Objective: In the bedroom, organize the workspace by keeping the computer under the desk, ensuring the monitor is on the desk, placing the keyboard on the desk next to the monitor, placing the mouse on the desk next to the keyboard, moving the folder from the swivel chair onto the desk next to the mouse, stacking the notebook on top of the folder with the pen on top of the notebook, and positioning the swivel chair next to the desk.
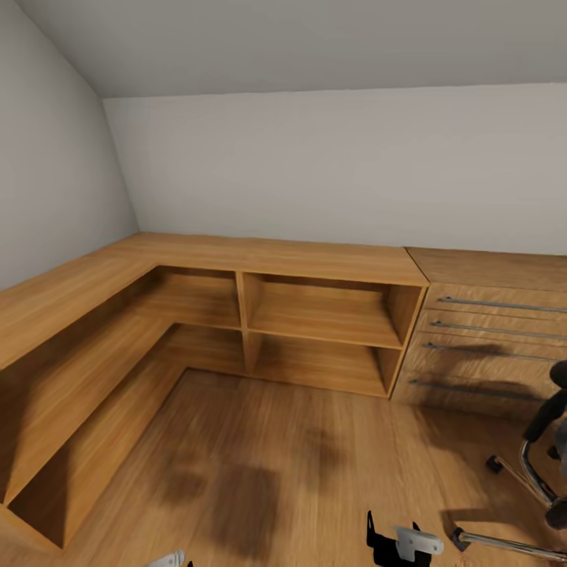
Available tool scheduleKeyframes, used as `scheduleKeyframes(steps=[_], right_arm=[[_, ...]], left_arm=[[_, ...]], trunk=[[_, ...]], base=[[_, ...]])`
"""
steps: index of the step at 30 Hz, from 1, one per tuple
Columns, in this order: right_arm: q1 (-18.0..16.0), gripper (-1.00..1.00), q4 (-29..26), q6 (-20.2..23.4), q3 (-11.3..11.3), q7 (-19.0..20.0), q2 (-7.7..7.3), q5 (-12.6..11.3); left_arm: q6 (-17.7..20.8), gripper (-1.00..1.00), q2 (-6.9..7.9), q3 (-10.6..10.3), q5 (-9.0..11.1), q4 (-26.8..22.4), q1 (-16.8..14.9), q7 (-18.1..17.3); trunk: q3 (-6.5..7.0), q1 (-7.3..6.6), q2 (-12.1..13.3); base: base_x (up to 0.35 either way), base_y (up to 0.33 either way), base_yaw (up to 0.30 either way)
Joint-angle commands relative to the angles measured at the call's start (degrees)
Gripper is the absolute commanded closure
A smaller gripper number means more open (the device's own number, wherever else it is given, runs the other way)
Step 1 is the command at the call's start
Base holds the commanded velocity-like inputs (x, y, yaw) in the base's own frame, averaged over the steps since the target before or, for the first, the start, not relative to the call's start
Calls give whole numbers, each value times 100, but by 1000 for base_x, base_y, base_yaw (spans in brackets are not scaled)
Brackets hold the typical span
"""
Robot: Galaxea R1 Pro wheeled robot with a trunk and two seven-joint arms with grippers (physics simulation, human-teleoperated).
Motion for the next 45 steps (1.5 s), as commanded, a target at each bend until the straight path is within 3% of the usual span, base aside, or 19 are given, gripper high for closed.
scheduleKeyframes(steps=[1, 10, 16, 22, 27, 45], right_arm=[[-7, -100, 2, -5, 46, -47, -13, -19], [-16, -100, 25, -8, 19, -46, -40, -45], [-17, -100, 29, -8, 17, -45, -39, -47], [-17, -100, 27, -9, 17, -45, -39, -47], [-17, -100, 27, -9, 17, -44, -39, -47], [-17, -100, 27, -32, 51, -35, -6, -25]], left_arm=[[-20, -100, -6, 52, -54, -3, -5, -36], [-25, -100, 44, 88, -29, -2, -5, -23], [-101, -100, 65, 87, -27, -2, -5, -34], [-428, -100, 89, 79, -47, 94, -5, -42], [-595, -100, 196, 63, -62, 345, -5, -45], [-649, -100, 245, 63, -40, 428, -5, -48]], trunk=[[-25, 22, -44], [-190, 219, -405], [-191, 219, -405], [-191, 219, -405], [-194, 219, -405], [-199, 219, -405]], base=[[0, 0, -252], [0, 0, -261], [0, 0, -265], [0, 0, -265], [52, 3, -244], [245, 128, -125]])
